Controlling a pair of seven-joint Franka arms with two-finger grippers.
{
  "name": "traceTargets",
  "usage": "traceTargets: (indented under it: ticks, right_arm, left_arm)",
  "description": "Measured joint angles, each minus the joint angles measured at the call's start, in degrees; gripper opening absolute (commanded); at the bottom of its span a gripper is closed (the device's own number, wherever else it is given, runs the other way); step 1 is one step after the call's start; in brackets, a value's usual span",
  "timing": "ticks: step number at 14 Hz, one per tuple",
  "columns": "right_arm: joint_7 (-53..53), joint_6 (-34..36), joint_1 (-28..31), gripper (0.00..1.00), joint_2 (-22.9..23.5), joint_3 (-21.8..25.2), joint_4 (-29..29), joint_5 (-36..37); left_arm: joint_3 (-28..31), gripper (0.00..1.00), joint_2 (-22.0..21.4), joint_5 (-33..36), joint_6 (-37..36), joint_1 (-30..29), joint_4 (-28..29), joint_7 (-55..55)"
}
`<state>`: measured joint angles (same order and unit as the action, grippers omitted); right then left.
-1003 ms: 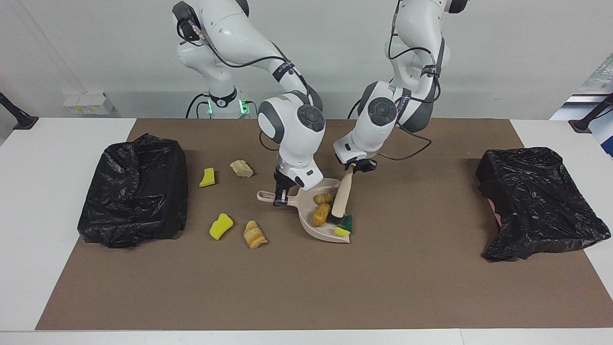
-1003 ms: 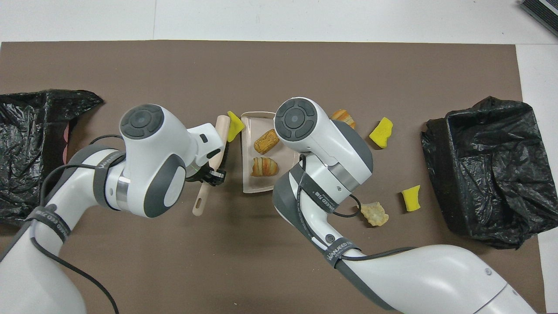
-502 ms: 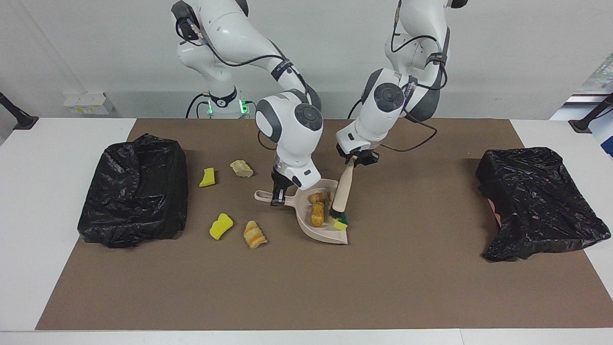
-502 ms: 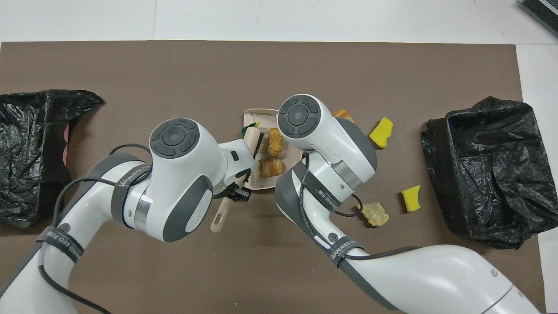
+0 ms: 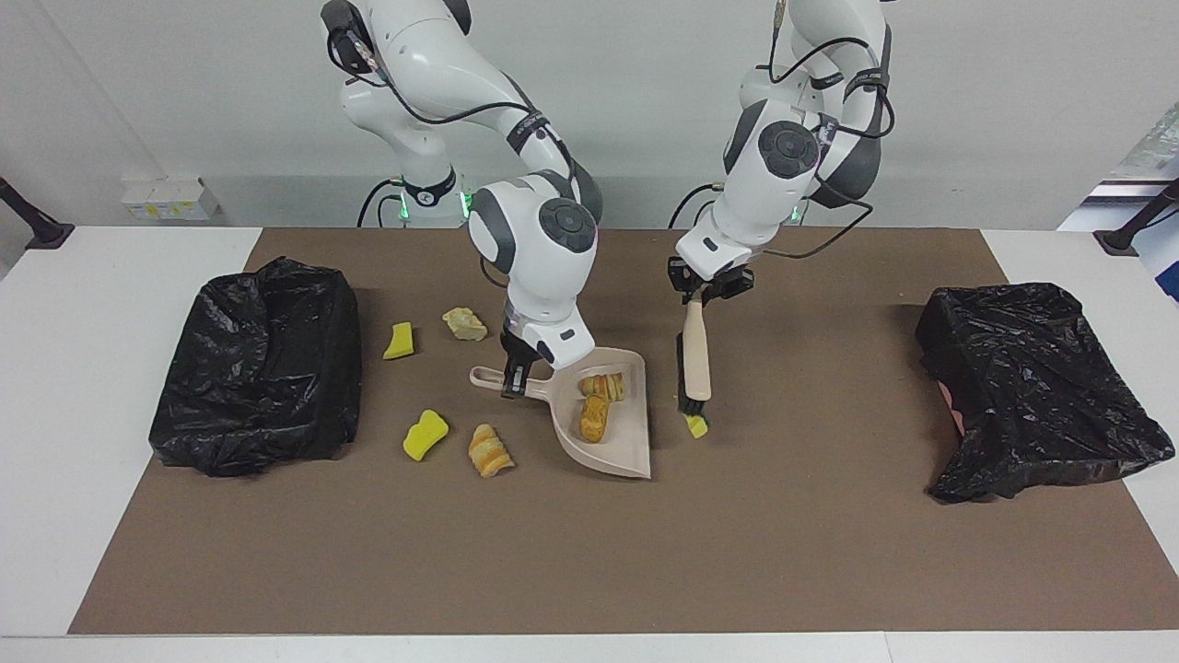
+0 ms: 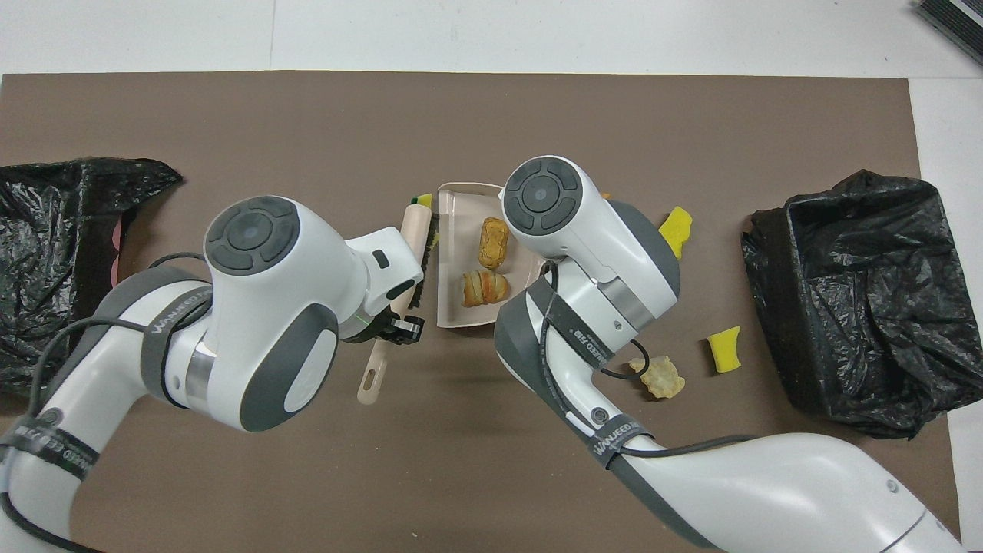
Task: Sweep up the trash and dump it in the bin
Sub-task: 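Sweep the yellow sponge pieces into the dustpan with the left gripper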
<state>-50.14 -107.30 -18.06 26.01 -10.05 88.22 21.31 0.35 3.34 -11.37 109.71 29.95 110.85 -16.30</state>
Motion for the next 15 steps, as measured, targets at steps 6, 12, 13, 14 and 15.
traceTargets:
  ticks: [6, 12, 13, 14, 15]
  right_arm:
    - [-0.22, -1.44, -1.26, 0.00, 0.02, -0.53, 1.95, -0.18]
    - [-0.21, -1.62, -1.38, 0.00, 0.01, -0.53, 2.66, -0.18]
    - [-0.20, -1.62, -1.40, 0.00, 0.01, -0.53, 2.66, -0.20]
    - [-0.18, -1.62, -1.47, 0.00, 0.01, -0.53, 2.66, -0.24]
    - [-0.17, -1.62, -1.57, 0.00, 0.01, -0.54, 2.66, -0.26]
  left_arm:
    - [-0.89, 0.00, 1.24, -0.09, 9.87, 8.23, 5.47, -4.24]
    - [-0.86, 0.00, -0.96, -0.12, -6.24, 10.31, 6.56, -2.07]
    - [-0.80, 0.00, -1.66, -0.12, -8.70, 10.31, 6.89, -0.35]
    - [-0.77, 0.00, -2.34, -0.12, -9.98, 10.31, 7.69, 1.57]
    - [-0.73, 0.00, -3.20, -0.10, -10.52, 10.31, 9.10, 3.55]
